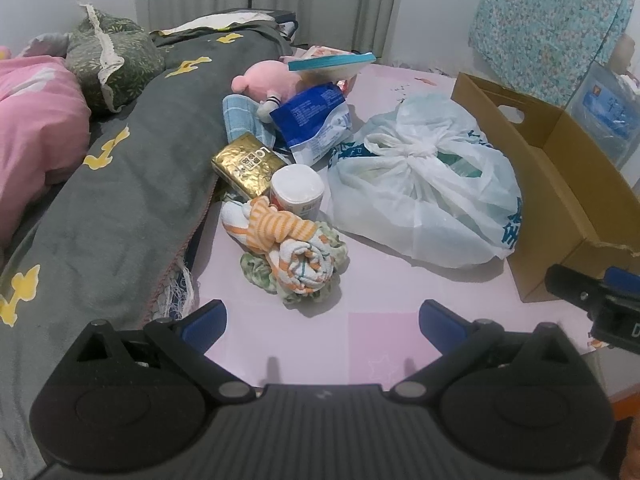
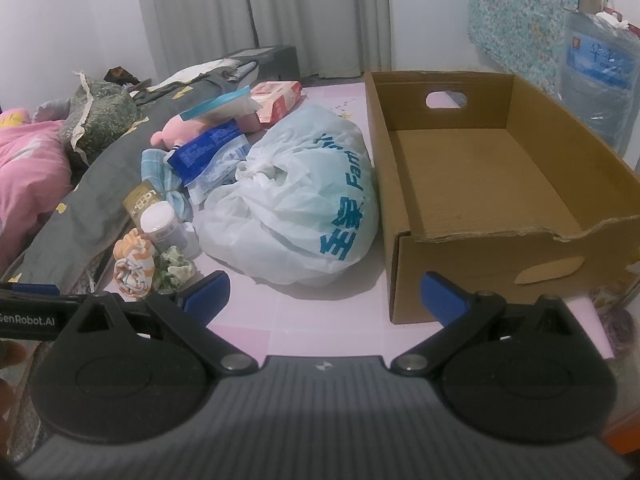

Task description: Organize soft objects

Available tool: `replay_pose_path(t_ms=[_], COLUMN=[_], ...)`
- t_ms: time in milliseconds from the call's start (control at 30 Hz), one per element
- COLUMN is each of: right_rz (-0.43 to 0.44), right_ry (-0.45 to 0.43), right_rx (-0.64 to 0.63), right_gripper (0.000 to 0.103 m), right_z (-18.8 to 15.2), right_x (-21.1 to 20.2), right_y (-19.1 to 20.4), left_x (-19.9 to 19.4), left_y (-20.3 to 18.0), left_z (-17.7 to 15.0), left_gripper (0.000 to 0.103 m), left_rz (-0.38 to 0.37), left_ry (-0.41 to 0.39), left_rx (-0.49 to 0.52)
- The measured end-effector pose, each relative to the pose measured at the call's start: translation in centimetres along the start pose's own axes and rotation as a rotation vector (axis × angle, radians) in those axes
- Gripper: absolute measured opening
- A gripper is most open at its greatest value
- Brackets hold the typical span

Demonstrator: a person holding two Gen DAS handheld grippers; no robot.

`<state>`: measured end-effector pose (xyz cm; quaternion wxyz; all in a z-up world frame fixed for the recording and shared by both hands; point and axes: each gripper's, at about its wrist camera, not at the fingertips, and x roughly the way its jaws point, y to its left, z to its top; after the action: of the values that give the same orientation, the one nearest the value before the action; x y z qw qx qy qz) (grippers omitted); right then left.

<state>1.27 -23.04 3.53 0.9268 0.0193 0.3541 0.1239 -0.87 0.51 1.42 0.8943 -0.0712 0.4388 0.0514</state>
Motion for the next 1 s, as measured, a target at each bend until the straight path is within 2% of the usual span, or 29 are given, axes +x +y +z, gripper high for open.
replay_pose_path(t_ms=[1000], right_rz=[0.002], right_ry=[-0.001], right_rx=[0.001], right_gripper=[0.102], right_z=[0.15], right_x=[-0.06], right_y=[0.13], left_x=[-0.02], left_y=[0.63], left_z=[0.03], left_gripper=[0.103], left_rz=[0.008], left_ry=[0.004], left_rx=[-0.004])
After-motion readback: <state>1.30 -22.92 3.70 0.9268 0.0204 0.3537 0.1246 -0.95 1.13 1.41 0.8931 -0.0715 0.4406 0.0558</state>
